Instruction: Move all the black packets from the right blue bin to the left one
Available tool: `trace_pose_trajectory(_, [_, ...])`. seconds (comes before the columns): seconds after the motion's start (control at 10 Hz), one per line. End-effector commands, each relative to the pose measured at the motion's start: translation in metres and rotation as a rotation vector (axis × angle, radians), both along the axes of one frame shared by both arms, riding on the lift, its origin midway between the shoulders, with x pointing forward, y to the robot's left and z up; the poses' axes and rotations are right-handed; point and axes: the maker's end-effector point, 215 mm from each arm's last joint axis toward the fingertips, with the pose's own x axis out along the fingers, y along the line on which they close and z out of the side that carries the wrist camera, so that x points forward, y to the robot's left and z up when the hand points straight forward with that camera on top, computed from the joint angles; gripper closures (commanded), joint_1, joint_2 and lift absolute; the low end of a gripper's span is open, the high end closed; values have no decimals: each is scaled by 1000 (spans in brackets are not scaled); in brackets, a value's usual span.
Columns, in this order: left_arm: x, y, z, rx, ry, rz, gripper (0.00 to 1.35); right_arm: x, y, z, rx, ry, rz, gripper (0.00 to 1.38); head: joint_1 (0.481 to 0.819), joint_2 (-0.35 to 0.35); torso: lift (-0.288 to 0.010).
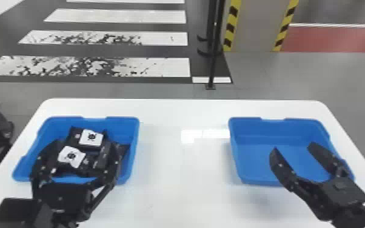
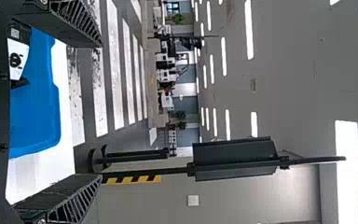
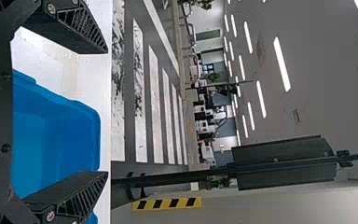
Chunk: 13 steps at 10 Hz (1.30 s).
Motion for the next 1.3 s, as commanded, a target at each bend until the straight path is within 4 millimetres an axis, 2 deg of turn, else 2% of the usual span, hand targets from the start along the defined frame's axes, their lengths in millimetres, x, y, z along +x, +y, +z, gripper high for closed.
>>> trace_pose_trajectory(0.0, [-1,0,2,-2,-8,0,22,-2,0,2,2,-4,-5,102,695,-15,-140])
trace_pose_trajectory(1.2, [-3,1,7,-5,-26,10,21,-6,-2,7,11,-20,-15,105,695,-17,-140])
